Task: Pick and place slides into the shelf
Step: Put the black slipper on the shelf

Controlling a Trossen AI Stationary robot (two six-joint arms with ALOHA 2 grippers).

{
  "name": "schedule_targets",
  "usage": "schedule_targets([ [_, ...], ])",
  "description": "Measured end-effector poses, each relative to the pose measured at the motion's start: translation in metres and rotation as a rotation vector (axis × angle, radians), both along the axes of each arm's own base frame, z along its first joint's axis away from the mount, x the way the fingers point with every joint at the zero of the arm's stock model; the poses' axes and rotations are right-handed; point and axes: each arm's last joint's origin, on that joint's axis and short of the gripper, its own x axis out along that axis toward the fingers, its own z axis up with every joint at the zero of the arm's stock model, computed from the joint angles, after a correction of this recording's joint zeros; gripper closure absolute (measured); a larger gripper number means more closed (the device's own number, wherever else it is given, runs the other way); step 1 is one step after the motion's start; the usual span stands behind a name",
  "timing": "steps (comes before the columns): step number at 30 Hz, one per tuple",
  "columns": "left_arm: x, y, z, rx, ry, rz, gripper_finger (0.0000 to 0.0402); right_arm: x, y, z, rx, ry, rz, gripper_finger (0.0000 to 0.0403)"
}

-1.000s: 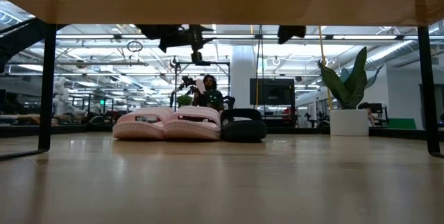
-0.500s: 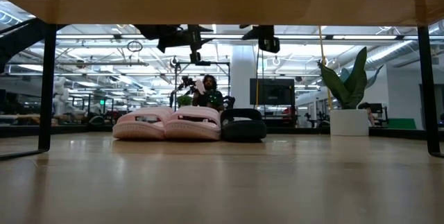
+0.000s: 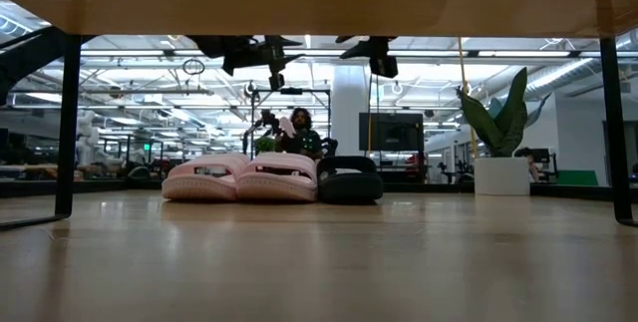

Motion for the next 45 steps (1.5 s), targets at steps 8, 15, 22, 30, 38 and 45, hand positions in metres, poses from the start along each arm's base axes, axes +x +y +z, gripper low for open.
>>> schedule_targets([
  [8,-0.007,0.004,0.0,0.001,-0.001,0.012,0.0289,0.018,-0.008,-0.024,0.134,-0.026,0.065,0.0233],
  [15,-0.015,0.008,0.0,0.008,-0.004,0.018,0.0289,0.021,-0.017,-0.029,0.271,-0.06,0.087,0.0218],
  [22,-0.021,0.011,0.001,0.014,-0.007,0.026,0.0289,0.014,-0.03,-0.015,0.298,-0.107,0.022,0.0218],
  [30,-0.026,0.014,0.003,0.047,-0.022,0.032,0.0289,0.012,-0.036,-0.014,0.341,-0.067,-0.083,0.0218],
  [38,-0.026,0.014,0.004,0.053,-0.025,0.034,0.0289,0.004,-0.047,-0.016,0.315,-0.059,-0.124,0.0218],
  [45,-0.026,0.013,0.004,0.052,-0.025,0.033,0.0289,-0.004,-0.048,-0.015,0.399,-0.058,-0.071,0.0218],
])
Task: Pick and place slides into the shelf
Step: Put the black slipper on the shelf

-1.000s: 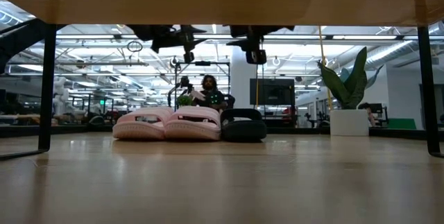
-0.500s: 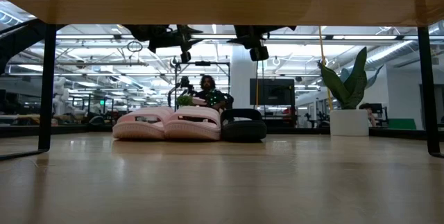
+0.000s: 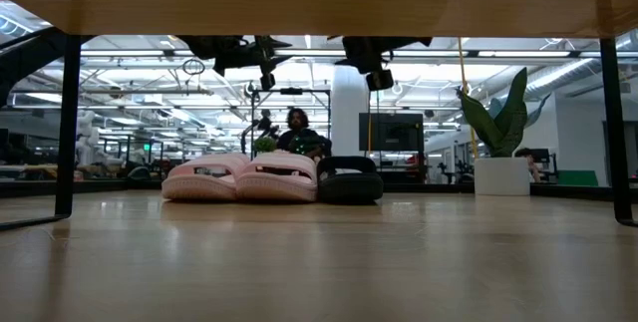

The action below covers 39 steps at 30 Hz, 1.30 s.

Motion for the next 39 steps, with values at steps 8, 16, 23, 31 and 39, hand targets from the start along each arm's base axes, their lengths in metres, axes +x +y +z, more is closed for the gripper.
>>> schedule_targets([
  [8,0.001,0.0,0.0,-0.002,0.001,0.001,0.0289,-0.04,-0.031,0.017,-0.06,0.01,-0.18,0.0218],
  [16,0.006,-0.003,0.0,0.005,-0.002,-0.001,0.0289,0.001,-0.019,0.032,-0.049,-0.158,-0.188,0.0218],
  [23,0.009,-0.004,0.0,0.02,-0.006,-0.008,0.0289,0.029,0.019,-0.003,0.045,0.056,-0.093,0.0218],
  [31,0.011,-0.005,0.0,0.035,-0.011,-0.013,0.0289,0.021,0.036,-0.014,-0.088,0.271,-0.138,0.0218],
  [39,0.012,-0.006,0.0,0.065,-0.021,-0.005,0.0289,-0.001,0.046,-0.032,-0.242,0.624,-0.156,0.0218],
])
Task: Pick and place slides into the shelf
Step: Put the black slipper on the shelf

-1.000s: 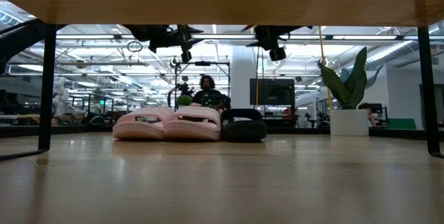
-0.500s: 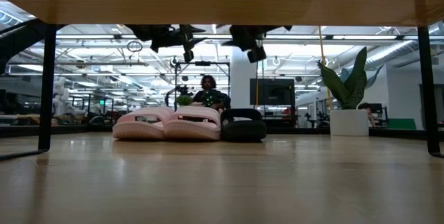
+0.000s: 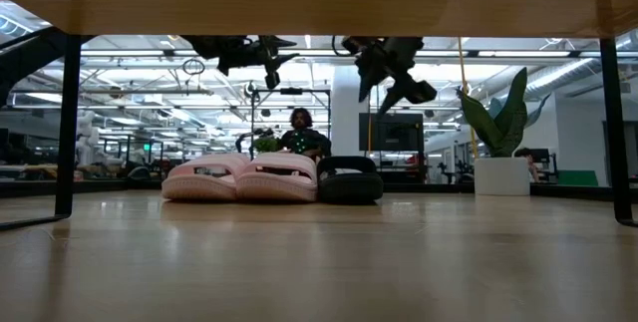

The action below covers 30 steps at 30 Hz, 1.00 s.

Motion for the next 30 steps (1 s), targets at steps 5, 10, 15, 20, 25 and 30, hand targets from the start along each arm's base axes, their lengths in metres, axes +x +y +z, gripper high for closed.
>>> schedule_targets([
  [5,0.0,0.001,0.0,0.021,-0.006,0.033,0.0289,0.004,0.009,-0.001,-0.028,0.037,-0.004,0.0218],
  [10,0.001,0.001,0.0,0.035,-0.01,0.043,0.0289,-0.001,0.014,-0.003,0.014,0.116,-0.023,0.0218],
  [15,0.007,-0.002,0.0,0.036,-0.011,0.029,0.0289,-0.001,0.018,-0.009,0.019,0.183,-0.036,0.0218],
  [20,0.014,-0.007,0.0,0.036,-0.011,0.013,0.0289,0.012,0.028,-0.026,0.026,0.231,-0.003,0.0218],
  [25,0.015,-0.007,0.0,0.041,-0.013,0.011,0.0289,0.026,0.039,-0.046,0.025,0.28,0.052,0.0218],
  [30,0.015,-0.007,0.0,0.043,-0.013,0.012,0.0289,0.029,0.04,-0.049,-0.056,0.3,0.057,0.0218],
])
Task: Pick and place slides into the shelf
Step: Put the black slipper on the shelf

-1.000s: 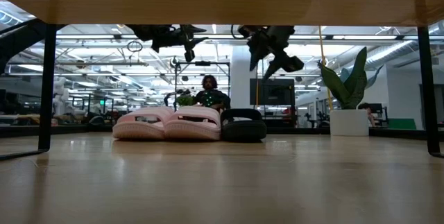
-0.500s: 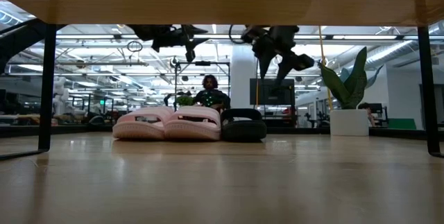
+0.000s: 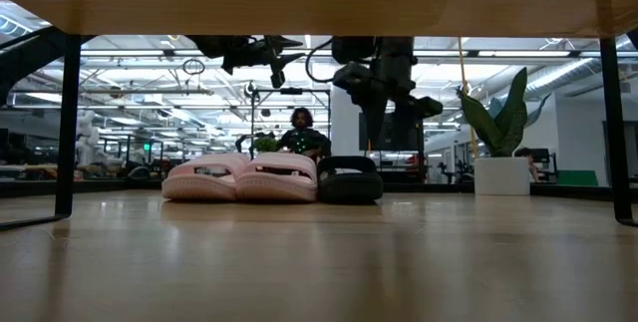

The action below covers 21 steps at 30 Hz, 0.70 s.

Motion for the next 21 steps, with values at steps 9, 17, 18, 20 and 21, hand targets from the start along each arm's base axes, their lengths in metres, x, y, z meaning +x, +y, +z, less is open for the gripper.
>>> schedule_targets([
  [9,0.002,-0.001,0.0,-0.007,0.002,-0.003,0.0289,0.004,0.0,-0.016,-0.085,-0.043,-0.004,0.0218],
  [17,0.006,-0.004,0.0,-0.01,0.003,-0.014,0.0289,0.003,0.002,-0.027,-0.106,-0.053,0.004,0.0218],
  [18,0.007,-0.004,0.0,-0.01,0.003,-0.016,0.0289,0.004,0.003,-0.027,-0.122,-0.053,0.007,0.0218],
  [20,0.009,-0.005,0.0,-0.01,0.003,-0.021,0.0289,0.006,0.002,-0.026,-0.146,-0.068,0.006,0.0218],
  [21,0.01,-0.006,0.0,-0.01,0.003,-0.022,0.0289,0.007,0.001,-0.026,-0.157,-0.078,0.003,0.0218],
])
